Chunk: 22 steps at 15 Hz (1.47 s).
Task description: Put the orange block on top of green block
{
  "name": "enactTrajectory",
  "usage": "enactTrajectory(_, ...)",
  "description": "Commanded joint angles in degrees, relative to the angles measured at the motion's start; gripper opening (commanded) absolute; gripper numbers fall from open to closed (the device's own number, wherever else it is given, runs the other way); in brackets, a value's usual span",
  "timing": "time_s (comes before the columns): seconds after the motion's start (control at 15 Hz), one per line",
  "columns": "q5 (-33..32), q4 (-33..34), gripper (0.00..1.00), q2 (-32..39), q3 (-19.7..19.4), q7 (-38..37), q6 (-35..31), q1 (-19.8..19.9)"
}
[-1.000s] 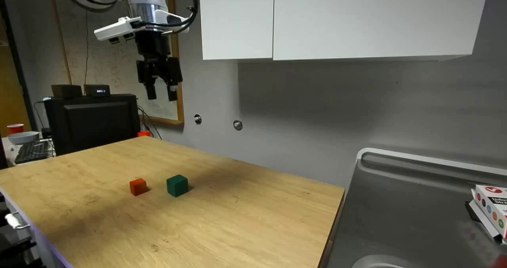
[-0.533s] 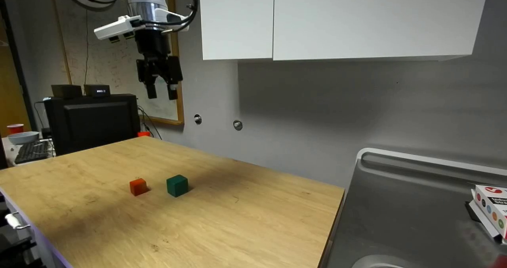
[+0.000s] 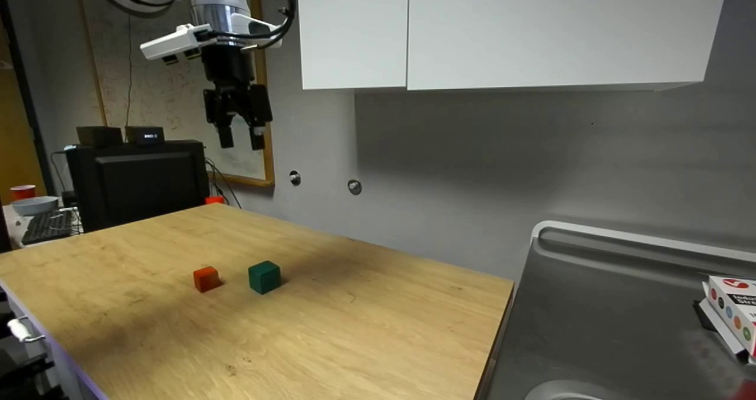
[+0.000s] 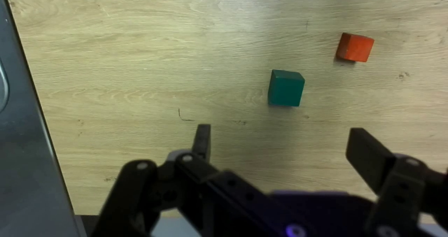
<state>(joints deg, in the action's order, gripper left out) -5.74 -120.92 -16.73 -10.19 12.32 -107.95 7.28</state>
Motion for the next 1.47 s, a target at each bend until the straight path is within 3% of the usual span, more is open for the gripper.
enactTrajectory(0.0,-0.07,0.64,1.0,1.02,0.25,-1.31,0.11,0.17)
enactTrajectory(0.67,3.52,1.13,1.0,9.32,3.35,-7.12,-3.17,-2.18)
enactTrajectory(1.4,16.9,0.22,1.0,19.75,5.43,-11.03,-3.25,-3.51)
